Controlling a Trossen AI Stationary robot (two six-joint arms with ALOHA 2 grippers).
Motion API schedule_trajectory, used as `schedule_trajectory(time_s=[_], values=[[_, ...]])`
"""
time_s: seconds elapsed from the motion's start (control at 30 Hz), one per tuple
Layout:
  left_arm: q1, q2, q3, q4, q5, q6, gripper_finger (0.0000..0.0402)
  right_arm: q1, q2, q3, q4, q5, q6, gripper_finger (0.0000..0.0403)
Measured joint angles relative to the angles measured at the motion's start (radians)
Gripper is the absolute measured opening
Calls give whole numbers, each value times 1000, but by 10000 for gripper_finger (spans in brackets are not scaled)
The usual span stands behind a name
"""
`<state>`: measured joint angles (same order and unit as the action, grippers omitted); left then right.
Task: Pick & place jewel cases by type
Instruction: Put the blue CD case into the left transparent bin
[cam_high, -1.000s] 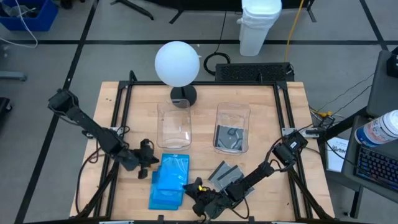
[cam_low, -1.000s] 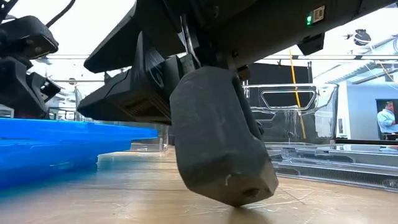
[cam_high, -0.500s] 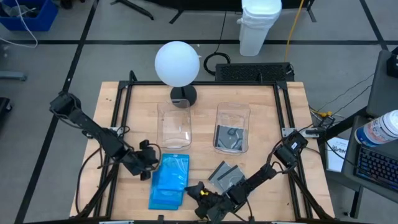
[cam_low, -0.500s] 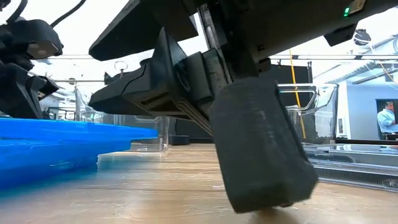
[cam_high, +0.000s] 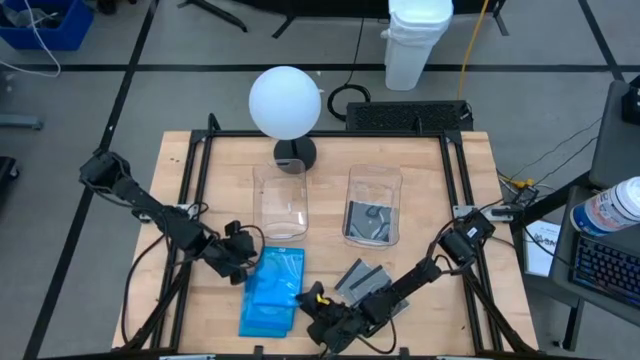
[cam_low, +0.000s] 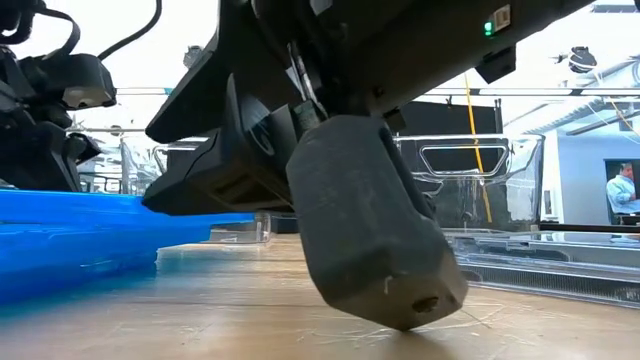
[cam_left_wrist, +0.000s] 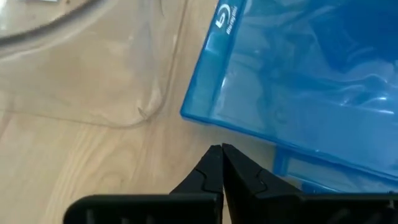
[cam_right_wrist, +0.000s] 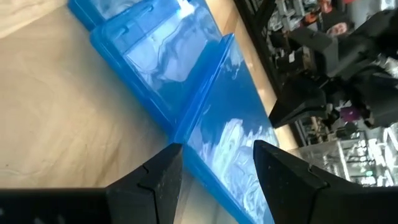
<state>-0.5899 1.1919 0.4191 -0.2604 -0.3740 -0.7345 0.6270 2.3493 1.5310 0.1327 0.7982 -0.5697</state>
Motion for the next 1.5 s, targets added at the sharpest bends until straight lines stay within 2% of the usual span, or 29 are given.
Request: schedule_trajectory(time_s=[0.17, 0.3, 0.47, 0.73, 0.8, 0.93, 1.0, 1.1, 1.3, 1.4, 1.5], values=[[9, 0, 0, 0, 6, -1, 19, 3, 0, 0, -21, -6, 34, 188], [13, 0, 0, 1, 8, -6, 6, 12, 0, 0, -22, 11, 31, 188], [13, 0, 0, 3, 10, -12, 14, 14, -1, 0, -53, -42, 111, 188], [13, 0, 0, 2, 17, -13, 5, 40, -71, -3, -59, 7, 124, 188], [13, 0, 0, 3, 17, -12, 6, 41, -92, -8, -70, 11, 170, 187], [13, 0, 0, 2, 17, -7, 21, 32, -173, -6, -50, -4, 362, 187], [13, 0, 0, 2, 16, 2, 24, 20, -224, -2, -40, -52, 461, 187], [13, 0, 0, 2, 16, 20, 22, -16, -287, -3, -34, -213, 658, 187], [11, 0, 0, 1, 16, 50, 4, -125, -346, -1, -29, -547, 1262, 187], [3, 0, 0, 0, 2, 70, 11, -148, -320, -3, -61, -618, 1450, 187], [-12, 0, 0, -1, -14, 85, 27, -163, -308, -3, -78, -649, 1551, 187]])
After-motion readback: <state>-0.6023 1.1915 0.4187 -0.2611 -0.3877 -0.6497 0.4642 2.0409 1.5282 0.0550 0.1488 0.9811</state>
